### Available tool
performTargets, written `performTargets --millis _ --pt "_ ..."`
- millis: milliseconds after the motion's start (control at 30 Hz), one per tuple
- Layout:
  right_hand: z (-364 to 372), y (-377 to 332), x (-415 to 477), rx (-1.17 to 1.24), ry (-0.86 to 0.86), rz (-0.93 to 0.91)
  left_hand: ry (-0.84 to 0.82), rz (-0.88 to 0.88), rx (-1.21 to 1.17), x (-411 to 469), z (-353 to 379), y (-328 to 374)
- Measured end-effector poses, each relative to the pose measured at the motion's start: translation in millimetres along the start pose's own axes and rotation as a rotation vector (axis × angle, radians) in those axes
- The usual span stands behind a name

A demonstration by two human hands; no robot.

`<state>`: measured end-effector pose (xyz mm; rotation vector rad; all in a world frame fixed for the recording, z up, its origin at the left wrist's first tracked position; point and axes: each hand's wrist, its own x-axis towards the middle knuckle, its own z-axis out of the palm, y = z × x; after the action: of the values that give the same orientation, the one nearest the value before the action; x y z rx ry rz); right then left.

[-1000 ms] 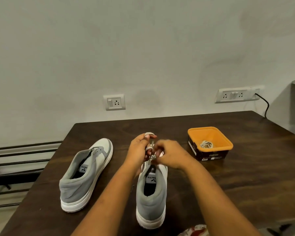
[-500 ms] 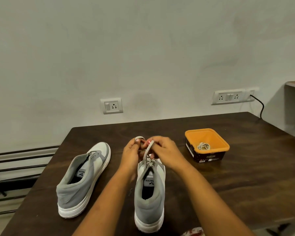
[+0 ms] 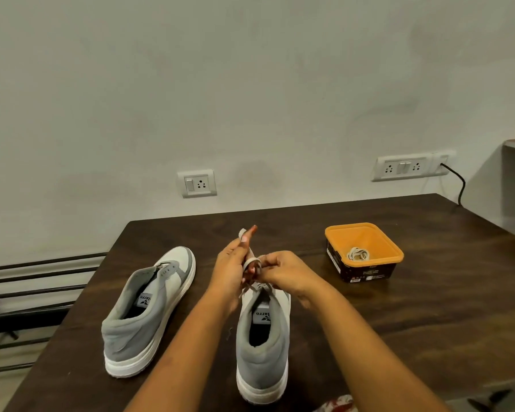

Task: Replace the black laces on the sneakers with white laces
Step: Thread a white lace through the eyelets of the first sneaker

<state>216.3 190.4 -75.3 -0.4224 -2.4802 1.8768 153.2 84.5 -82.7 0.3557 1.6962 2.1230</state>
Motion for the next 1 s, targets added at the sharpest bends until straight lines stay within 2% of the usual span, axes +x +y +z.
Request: performTargets --millis 100,200,333,433,567,633,733,800,867,900,967,1000 --pt "0 0 0 -0.033 0.003 0.006 0.048 0.005 0.032 -1 -3 0" --pt "-3 4 2 -0.043 0.018 -0.004 0.029 0.028 0.087 1 -7 -5" --pt "-9 10 9 -0.298 0.189 -0.041 0.030 0.024 0.078 2 -6 -7" --pt "-15 13 12 -0.355 0.237 -0.030 0.050 0.004 0.081 2 -6 -8" --pt "-42 24 11 -0.457 0.276 0.064 0.179 -0.019 0.096 7 -17 -8" --pt "-64 37 8 -0.509 0.346 0.186 0.194 -0.090 0.139 9 -25 -8" --pt "-83 57 2 -0.539 0.319 0.410 0.199 -0.275 0.357 14 -39 -15" --pt "-83 65 1 -0.613 0.243 0.488 0.173 -0.351 0.732 17 -52 -20" --pt "-76 65 3 -0.676 0.201 0.455 0.166 -0.318 1.102 17 -59 -22" --pt "-71 61 4 -0.667 0.188 0.402 0.186 -0.280 1.178 16 -60 -23" --pt "-59 52 8 -0.615 0.164 0.289 0.186 -0.164 1.163 13 -56 -20" --pt "-53 47 9 -0.577 0.156 0.241 0.127 -0.082 1.146 13 -52 -19"
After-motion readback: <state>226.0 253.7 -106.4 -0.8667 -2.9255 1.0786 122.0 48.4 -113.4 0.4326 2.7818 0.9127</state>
